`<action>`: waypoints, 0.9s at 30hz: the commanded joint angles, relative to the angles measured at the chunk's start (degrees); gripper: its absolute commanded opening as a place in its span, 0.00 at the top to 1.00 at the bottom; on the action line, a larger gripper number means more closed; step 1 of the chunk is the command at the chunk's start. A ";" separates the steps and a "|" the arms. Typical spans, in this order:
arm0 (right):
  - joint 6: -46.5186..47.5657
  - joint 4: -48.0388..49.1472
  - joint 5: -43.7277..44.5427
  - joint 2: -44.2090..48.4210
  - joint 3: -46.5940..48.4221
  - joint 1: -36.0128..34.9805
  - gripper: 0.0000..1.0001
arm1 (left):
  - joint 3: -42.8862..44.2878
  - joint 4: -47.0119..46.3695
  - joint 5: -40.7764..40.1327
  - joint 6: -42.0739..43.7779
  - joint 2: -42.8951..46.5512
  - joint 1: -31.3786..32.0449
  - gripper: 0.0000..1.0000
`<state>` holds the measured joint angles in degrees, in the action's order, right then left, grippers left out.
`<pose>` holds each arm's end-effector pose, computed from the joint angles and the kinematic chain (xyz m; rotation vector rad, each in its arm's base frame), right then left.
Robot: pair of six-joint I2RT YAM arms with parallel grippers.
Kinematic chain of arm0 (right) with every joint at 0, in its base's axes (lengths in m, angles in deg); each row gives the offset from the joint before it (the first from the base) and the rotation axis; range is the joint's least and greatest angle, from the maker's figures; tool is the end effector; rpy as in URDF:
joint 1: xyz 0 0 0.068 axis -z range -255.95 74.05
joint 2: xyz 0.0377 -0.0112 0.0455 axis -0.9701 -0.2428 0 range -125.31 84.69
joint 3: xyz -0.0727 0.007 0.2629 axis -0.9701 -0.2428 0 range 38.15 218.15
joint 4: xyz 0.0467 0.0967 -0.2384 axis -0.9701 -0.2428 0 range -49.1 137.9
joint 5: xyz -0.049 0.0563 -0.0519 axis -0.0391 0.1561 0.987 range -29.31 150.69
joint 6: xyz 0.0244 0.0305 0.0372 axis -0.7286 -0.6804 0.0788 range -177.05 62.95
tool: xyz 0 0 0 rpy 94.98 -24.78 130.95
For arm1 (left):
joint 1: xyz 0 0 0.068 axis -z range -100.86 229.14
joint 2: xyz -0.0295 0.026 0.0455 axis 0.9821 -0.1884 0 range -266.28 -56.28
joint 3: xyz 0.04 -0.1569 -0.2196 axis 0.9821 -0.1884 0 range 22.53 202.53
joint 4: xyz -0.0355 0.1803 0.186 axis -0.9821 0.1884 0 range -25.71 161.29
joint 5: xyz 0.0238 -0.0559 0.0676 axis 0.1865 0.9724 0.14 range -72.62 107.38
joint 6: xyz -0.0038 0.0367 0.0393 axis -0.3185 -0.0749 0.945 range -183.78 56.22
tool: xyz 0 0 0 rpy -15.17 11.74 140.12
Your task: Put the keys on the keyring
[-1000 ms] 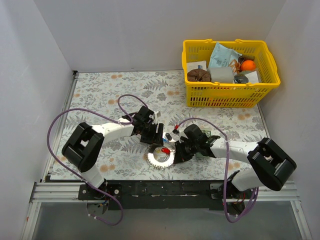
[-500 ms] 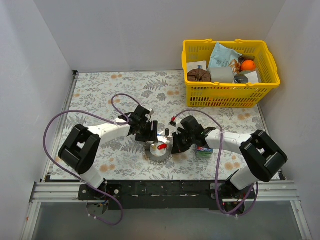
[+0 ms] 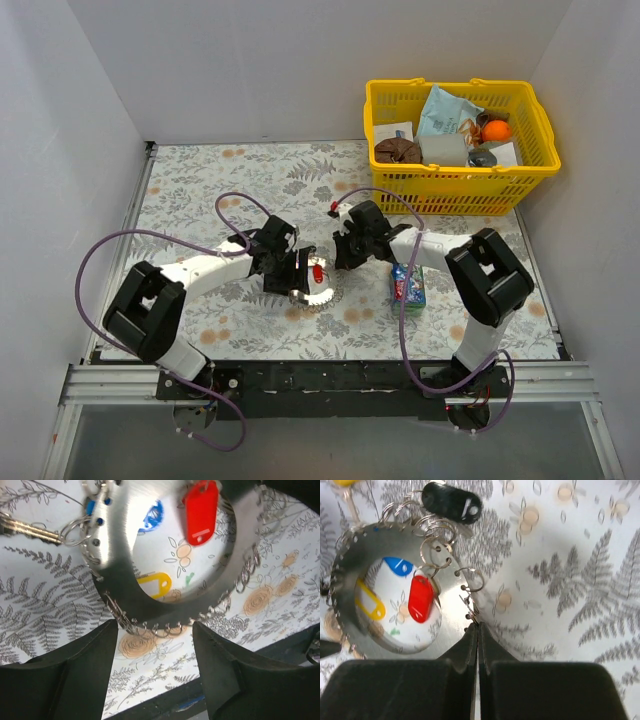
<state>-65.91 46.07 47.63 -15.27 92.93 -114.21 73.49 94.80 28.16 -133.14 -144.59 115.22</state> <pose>0.2738 0.2262 0.1626 -0.7328 2.3555 0.6465 0.2259 -0.1729 0.1755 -0.8031 2.8798 -0.6363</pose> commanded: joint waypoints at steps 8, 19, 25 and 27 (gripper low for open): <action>2.53 1.21 -2.50 -4.54 9.20 0.03 0.96 | -0.25 3.51 2.84 -0.42 5.17 0.84 0.39; 3.85 -1.60 0.32 6.87 3.06 -0.32 0.53 | 7.92 4.05 -7.20 1.68 9.30 -5.48 0.35; 1.49 -1.60 -0.56 10.84 -0.46 -2.87 0.49 | 15.91 3.25 -6.04 4.24 -1.48 -13.04 0.57; -0.79 -1.08 -1.00 11.02 -2.31 -3.92 0.49 | 18.64 3.16 -6.13 4.15 -5.01 -13.66 0.76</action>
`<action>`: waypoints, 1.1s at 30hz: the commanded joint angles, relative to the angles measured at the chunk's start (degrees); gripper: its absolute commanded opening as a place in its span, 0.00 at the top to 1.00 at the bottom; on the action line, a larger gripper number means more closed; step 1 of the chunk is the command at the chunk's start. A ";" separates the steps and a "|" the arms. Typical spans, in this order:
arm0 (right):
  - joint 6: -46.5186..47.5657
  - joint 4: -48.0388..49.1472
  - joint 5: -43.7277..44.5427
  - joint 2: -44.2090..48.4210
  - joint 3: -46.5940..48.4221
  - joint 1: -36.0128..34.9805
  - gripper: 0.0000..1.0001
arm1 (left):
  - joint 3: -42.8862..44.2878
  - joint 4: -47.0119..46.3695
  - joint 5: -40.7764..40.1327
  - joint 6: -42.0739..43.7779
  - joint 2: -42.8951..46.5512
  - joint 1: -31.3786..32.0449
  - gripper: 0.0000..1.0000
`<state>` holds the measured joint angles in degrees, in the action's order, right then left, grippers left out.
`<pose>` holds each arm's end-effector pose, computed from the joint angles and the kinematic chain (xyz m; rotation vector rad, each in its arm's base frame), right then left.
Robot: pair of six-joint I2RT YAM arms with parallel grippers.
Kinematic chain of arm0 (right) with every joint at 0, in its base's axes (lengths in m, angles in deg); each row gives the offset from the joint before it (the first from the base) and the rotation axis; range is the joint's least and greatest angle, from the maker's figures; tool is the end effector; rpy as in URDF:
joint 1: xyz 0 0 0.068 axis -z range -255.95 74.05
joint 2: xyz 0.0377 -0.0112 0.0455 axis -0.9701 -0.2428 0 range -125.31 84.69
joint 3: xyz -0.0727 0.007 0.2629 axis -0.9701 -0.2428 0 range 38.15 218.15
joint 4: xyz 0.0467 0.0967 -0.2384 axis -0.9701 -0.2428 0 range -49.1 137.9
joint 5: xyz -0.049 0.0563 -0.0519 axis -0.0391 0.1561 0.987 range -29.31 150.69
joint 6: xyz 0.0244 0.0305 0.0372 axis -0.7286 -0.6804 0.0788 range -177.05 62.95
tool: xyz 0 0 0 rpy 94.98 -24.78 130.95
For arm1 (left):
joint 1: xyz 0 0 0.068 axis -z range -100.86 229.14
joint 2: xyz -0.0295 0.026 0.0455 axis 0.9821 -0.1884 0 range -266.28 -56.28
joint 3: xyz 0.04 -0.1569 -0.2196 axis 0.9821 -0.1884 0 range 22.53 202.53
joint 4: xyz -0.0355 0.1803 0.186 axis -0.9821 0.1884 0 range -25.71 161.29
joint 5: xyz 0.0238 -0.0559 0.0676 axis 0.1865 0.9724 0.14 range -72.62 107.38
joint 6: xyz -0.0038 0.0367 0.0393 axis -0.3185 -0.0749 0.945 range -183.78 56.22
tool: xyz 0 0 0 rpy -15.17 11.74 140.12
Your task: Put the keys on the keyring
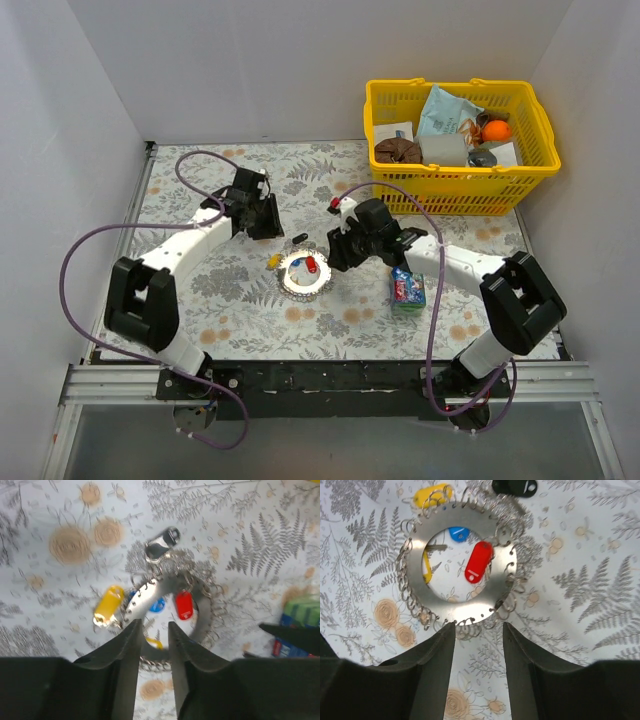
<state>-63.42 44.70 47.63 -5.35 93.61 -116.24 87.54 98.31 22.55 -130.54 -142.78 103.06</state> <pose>0.2556 0.2272 0.2213 -0.7938 2.1611 0.6878 0.2873 -0.1310 0.2529 -0.9506 2.5269 -0.6818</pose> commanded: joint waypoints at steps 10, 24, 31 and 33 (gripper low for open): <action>-12.26 6.98 -4.08 3.12 -13.53 -2.42 0.47 | 7.41 -3.25 -1.48 1.28 -21.08 -1.86 1.00; -17.71 15.95 -10.32 -6.10 -12.40 -2.42 0.39 | -4.44 -4.49 4.32 -0.56 -15.99 -0.02 1.00; -17.10 13.14 -7.25 -7.96 -7.30 -1.55 0.39 | -8.58 -3.70 5.99 -3.29 -9.92 4.02 1.00; -16.57 12.96 -6.63 -7.87 -6.25 -1.11 0.39 | -9.46 -3.52 6.60 -4.16 -8.69 5.17 1.00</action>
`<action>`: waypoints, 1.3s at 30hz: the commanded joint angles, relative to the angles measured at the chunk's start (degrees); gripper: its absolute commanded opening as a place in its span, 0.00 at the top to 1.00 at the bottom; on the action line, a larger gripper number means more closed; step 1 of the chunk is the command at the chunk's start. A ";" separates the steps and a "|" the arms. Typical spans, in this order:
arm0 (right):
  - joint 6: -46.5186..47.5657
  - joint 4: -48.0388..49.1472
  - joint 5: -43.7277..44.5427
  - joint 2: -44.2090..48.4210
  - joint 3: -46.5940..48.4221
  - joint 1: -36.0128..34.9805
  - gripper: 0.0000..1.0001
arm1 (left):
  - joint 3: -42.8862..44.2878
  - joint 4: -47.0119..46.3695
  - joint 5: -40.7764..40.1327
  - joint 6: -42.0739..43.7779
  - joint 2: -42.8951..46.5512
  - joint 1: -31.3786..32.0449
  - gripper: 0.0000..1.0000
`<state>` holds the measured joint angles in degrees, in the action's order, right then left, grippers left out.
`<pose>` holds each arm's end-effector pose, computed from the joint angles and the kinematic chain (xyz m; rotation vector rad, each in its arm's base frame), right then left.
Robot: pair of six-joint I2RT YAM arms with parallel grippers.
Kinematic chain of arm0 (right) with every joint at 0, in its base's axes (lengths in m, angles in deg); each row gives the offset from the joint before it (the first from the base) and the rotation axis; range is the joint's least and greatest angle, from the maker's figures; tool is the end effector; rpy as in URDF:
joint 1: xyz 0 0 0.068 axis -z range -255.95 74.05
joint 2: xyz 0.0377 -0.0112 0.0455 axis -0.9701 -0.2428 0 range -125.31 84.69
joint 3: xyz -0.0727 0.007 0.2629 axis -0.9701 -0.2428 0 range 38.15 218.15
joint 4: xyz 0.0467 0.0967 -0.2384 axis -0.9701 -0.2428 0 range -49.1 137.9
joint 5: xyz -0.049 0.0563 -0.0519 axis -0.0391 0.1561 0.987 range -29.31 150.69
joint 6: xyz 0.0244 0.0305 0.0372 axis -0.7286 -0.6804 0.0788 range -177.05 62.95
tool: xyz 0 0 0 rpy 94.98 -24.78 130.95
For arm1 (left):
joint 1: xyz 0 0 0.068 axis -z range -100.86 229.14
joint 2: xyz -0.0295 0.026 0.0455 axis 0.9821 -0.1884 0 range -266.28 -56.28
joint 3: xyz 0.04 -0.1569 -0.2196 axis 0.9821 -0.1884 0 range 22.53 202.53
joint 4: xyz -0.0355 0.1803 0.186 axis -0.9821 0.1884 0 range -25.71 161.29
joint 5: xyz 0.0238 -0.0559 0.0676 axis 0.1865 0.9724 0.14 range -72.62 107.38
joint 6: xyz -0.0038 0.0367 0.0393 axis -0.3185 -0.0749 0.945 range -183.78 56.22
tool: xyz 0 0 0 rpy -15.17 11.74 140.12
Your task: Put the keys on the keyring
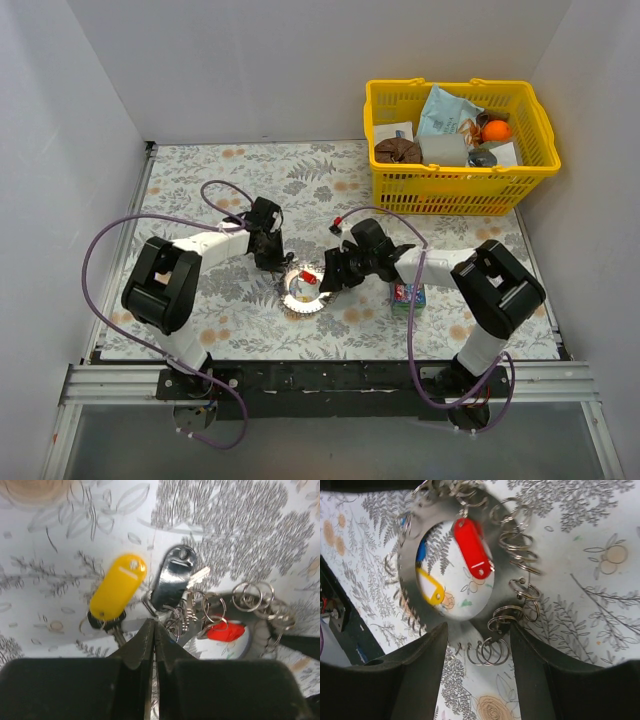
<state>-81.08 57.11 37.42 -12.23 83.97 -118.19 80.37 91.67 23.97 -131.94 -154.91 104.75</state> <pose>0.2362 0.2335 0.1514 -0.6115 2.3893 1.0228 0.2912 -0.1442 0.1584 -1.0286 2.7311 -0.5257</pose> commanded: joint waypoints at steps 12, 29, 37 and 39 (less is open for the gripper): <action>6.19 -4.90 5.42 -1.87 9.99 1.55 0.40 | -4.06 5.57 1.77 -6.55 8.27 9.46 1.00; 20.95 -19.05 17.63 16.76 2.26 -10.31 0.46 | 0.69 4.27 -2.90 -4.35 16.28 9.38 0.49; 20.52 -18.09 19.04 16.07 -0.74 -17.79 0.58 | -0.18 3.39 2.87 -4.79 18.38 3.33 0.09; 20.52 -18.26 19.14 15.36 -0.74 -18.75 0.58 | -1.68 1.63 5.79 -4.96 19.61 1.21 0.07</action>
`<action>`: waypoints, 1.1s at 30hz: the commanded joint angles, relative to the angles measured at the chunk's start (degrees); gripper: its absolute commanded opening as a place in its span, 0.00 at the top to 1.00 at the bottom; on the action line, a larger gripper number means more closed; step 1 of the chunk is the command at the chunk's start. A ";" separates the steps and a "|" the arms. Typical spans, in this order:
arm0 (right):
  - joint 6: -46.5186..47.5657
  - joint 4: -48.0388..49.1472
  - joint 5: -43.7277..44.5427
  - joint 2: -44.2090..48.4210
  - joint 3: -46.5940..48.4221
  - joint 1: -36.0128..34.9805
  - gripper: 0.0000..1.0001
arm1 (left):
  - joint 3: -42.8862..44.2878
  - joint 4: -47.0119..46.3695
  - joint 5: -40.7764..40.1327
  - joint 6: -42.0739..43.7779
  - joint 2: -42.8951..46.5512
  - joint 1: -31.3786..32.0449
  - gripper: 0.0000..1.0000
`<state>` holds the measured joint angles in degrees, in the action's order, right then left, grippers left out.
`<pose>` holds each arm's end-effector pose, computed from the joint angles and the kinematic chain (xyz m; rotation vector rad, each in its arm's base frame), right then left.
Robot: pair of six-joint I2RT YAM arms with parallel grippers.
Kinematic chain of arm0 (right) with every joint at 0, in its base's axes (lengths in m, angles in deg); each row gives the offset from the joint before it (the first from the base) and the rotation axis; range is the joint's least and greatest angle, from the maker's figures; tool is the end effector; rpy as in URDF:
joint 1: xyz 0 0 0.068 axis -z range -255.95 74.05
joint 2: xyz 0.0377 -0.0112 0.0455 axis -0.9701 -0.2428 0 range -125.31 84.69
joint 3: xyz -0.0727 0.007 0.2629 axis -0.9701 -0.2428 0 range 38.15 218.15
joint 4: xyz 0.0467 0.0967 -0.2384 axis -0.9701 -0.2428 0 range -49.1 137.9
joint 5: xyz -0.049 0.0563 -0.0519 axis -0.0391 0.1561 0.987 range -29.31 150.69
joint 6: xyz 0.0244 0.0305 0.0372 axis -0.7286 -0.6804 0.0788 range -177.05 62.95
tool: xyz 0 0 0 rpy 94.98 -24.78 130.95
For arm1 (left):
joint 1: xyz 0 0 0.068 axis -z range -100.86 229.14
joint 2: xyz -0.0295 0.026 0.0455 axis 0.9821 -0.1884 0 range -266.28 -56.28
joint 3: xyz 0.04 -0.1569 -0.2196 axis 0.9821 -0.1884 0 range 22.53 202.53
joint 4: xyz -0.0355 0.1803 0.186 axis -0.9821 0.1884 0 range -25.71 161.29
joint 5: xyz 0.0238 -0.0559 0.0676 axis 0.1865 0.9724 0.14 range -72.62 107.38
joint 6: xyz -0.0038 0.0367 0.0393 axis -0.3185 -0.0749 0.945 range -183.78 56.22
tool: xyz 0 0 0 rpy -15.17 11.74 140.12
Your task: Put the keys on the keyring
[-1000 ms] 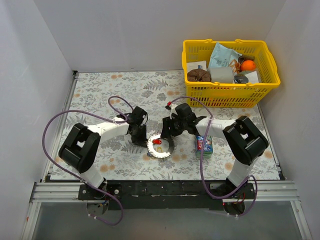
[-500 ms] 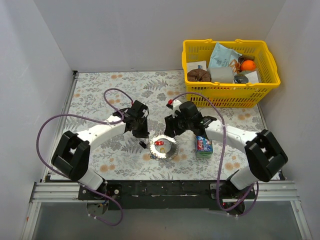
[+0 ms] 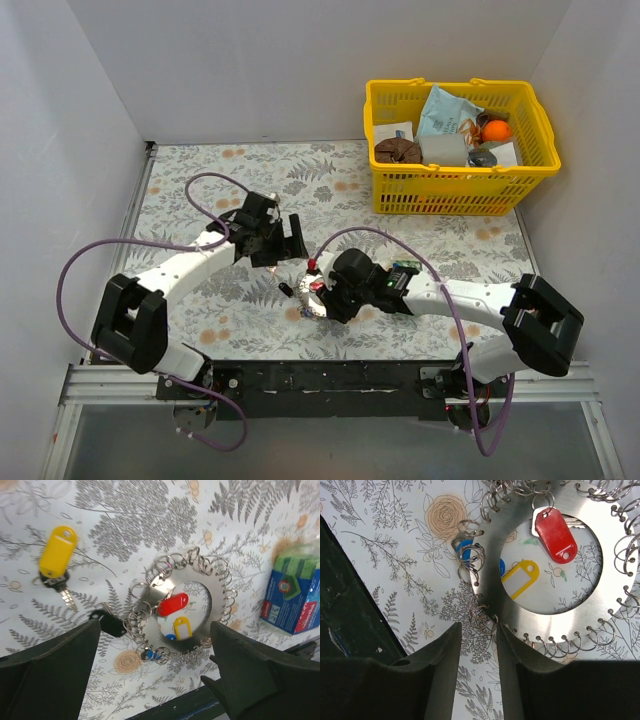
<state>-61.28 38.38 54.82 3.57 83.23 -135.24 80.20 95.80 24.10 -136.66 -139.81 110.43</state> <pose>0.1446 0.2506 0.2006 -1.1821 2.1566 0.6359 0.2506 -0.1572 0.2309 -0.9446 2.6224 -0.7442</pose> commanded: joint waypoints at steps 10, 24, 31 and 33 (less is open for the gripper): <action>0.71 0.38 3.06 -3.95 0.01 -3.91 0.55 | -3.35 -3.03 9.45 0.99 5.13 -8.35 0.07; 0.01 1.00 5.60 -6.68 0.18 -4.35 0.95 | -6.52 -4.00 9.28 0.90 5.39 -8.35 0.08; 0.80 1.34 7.36 -4.23 0.10 -4.35 0.99 | -7.13 -3.91 9.19 1.43 5.65 -8.44 0.07; 1.06 2.66 7.10 -3.26 -0.95 -4.26 0.99 | -7.39 -3.91 9.01 1.78 5.66 -8.35 0.08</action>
<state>-61.26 38.58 60.96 -2.64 83.23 -139.15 73.55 92.35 32.93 -136.02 -135.96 102.15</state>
